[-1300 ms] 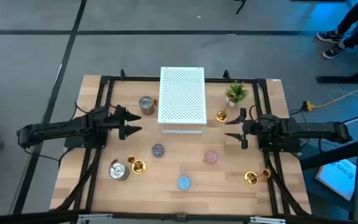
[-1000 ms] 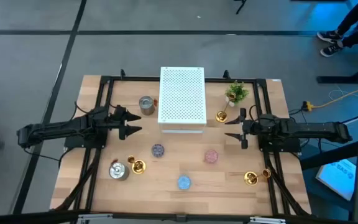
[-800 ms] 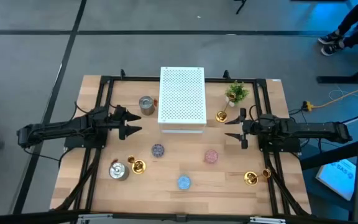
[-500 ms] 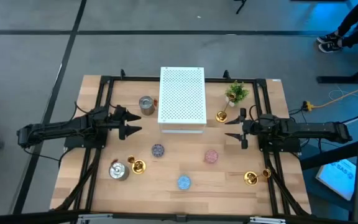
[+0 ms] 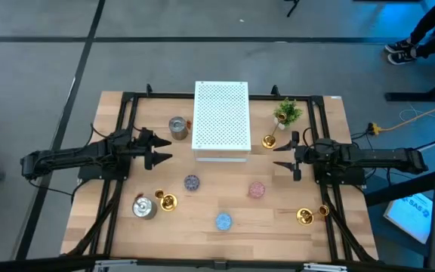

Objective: Pick & Place candle stick holders

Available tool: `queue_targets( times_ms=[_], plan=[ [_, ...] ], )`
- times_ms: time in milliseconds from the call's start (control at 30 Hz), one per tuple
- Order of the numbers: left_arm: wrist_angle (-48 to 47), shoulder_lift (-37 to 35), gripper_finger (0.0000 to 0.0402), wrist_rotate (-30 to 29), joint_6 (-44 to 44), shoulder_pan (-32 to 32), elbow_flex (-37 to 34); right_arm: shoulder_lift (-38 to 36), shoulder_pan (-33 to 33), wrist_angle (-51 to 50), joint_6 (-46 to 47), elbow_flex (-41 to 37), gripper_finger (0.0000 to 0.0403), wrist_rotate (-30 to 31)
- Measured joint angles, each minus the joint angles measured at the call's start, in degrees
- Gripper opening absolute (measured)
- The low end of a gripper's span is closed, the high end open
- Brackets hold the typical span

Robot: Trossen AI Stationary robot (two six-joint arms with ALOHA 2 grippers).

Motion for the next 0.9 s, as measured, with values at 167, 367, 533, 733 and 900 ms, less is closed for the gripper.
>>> queue_targets(
  times_ms=[167, 367, 533, 733, 900],
  plan=[
    [-0.01, 0.01, 0.0400, 0.00, 0.00, 0.02, 0.00, 0.01, 0.00, -0.01, 0.01, 0.01, 0.0232, 0.00],
    [-0.01, 0.01, 0.0400, 0.01, 0.00, 0.02, 0.01, 0.01, 0.00, -0.02, 0.01, 0.01, 0.0232, 0.01],
    [0.00, 0.00, 0.0400, 0.00, 0.00, 0.00, 0.00, 0.01, 0.00, 0.30, -0.12, 0.00, 0.0232, -0.01],
    [0.01, 0.01, 0.0400, 0.00, 0.00, 0.00, 0.00, 0.01, 0.03, 1.67, 13.38, -0.01, 0.0232, -4.00],
    [0.01, 0.00, 0.0400, 0.01, 0.00, 0.01, 0.01, 0.00, 0.07, 7.13, 24.62, -0.01, 0.0232, -6.55]
  ],
)
